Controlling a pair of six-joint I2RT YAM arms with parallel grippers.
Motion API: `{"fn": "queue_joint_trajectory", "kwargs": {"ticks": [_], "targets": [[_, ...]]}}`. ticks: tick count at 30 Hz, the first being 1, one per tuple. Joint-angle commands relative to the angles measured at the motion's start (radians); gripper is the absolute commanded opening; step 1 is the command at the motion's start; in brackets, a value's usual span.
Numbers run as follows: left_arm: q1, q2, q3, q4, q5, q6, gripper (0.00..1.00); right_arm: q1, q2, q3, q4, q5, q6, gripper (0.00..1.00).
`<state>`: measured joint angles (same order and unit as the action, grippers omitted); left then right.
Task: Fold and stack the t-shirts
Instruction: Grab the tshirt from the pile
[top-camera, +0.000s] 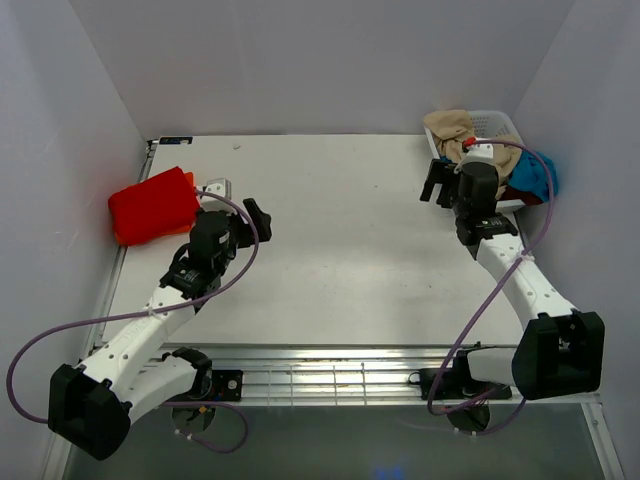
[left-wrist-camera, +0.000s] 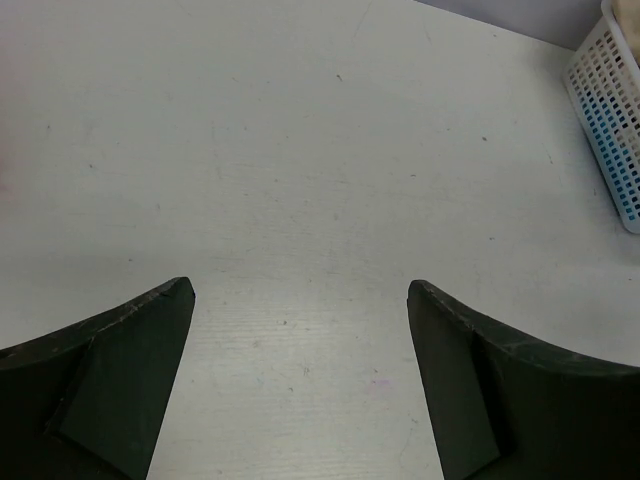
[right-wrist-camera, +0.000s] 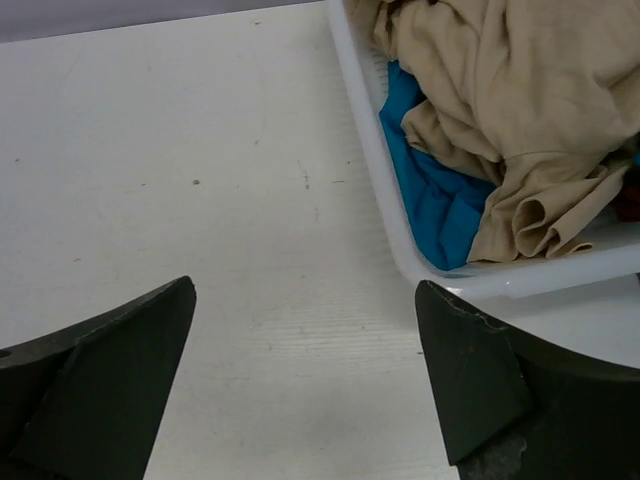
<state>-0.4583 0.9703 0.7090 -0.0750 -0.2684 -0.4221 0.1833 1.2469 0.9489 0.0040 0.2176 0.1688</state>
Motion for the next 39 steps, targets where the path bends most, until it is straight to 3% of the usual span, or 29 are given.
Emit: {"fn": "queue_joint_trajectory", "kwargs": {"ticks": [1, 2, 5, 13, 17, 28, 30, 31, 32, 34, 39], "targets": [[-0.002, -0.031, -0.017, 0.027, 0.021, 0.003, 0.98, -0.034, 0.029, 0.025, 0.118, 0.08, -0.041, 0.96], [-0.002, -0.033, -0.019, 0.024, 0.035, 0.0, 0.98, -0.039, 0.037, 0.022, 0.14, 0.109, -0.069, 0.9], [-0.002, -0.041, -0.035, 0.023, 0.054, -0.017, 0.98, -0.09, 0.101, 0.037, 0.229, 0.141, -0.106, 0.9], [0.0, -0.085, -0.085, 0.021, 0.052, -0.029, 0.98, -0.215, 0.481, 0.44, 0.076, 0.124, -0.143, 0.99], [0.0, -0.094, -0.095, 0.026, 0.044, -0.023, 0.98, -0.225, 0.589, 0.528, 0.056, 0.135, -0.164, 1.0], [0.0, -0.062, -0.109, 0.041, 0.041, -0.01, 0.98, -0.243, 0.736, 0.59, 0.033, 0.212, -0.216, 0.95], [0.0, -0.065, -0.115, 0.044, 0.04, -0.012, 0.98, -0.246, 0.749, 0.599, 0.031, 0.213, -0.219, 0.82], [0.0, -0.07, -0.117, 0.046, 0.038, -0.014, 0.98, -0.246, 0.752, 0.6, 0.03, 0.221, -0.224, 0.7], [0.0, -0.074, -0.123, 0.047, 0.035, -0.012, 0.98, -0.246, 0.752, 0.599, 0.031, 0.22, -0.227, 0.39], [0.0, -0.077, -0.125, 0.047, 0.029, -0.014, 0.98, -0.246, 0.752, 0.6, 0.03, 0.226, -0.229, 0.1], [0.0, -0.079, -0.117, 0.044, 0.04, -0.02, 0.98, -0.24, 0.653, 0.584, -0.002, 0.187, -0.221, 0.08]]}}
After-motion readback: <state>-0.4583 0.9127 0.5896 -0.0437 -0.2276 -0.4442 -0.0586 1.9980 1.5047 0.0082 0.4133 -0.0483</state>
